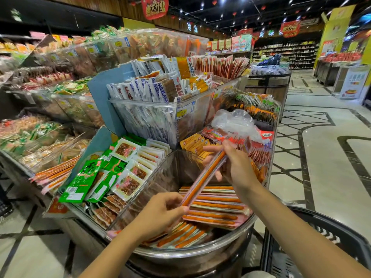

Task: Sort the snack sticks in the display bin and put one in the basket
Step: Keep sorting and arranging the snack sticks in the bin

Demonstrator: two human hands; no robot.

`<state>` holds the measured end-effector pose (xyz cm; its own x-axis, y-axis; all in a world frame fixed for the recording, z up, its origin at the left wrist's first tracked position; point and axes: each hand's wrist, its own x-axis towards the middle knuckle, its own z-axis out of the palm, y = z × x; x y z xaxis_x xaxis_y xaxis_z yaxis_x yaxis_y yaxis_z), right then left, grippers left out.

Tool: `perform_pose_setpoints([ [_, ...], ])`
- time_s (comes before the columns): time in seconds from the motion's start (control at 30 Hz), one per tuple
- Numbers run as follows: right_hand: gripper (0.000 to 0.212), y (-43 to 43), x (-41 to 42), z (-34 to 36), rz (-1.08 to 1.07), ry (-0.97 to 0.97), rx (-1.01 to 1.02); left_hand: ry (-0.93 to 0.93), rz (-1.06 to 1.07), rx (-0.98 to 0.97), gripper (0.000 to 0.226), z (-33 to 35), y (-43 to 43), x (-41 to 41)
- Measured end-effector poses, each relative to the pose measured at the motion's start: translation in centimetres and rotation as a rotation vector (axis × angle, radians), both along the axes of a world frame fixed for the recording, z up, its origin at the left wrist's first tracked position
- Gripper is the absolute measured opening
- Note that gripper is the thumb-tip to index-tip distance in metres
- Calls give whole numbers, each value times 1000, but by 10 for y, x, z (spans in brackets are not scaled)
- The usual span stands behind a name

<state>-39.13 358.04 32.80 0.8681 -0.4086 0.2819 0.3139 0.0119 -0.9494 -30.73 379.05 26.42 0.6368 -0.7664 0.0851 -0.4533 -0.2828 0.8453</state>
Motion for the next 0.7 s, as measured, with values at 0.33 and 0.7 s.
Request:
perform_pose_setpoints([
  [0.33, 21, 27, 6, -45, 14, 187, -330, 150, 85, -88, 3, 7, 2, -5],
  [0.7, 41, 7, -5, -37, -140, 211, -346, 129, 227, -156, 11, 27, 12, -4],
])
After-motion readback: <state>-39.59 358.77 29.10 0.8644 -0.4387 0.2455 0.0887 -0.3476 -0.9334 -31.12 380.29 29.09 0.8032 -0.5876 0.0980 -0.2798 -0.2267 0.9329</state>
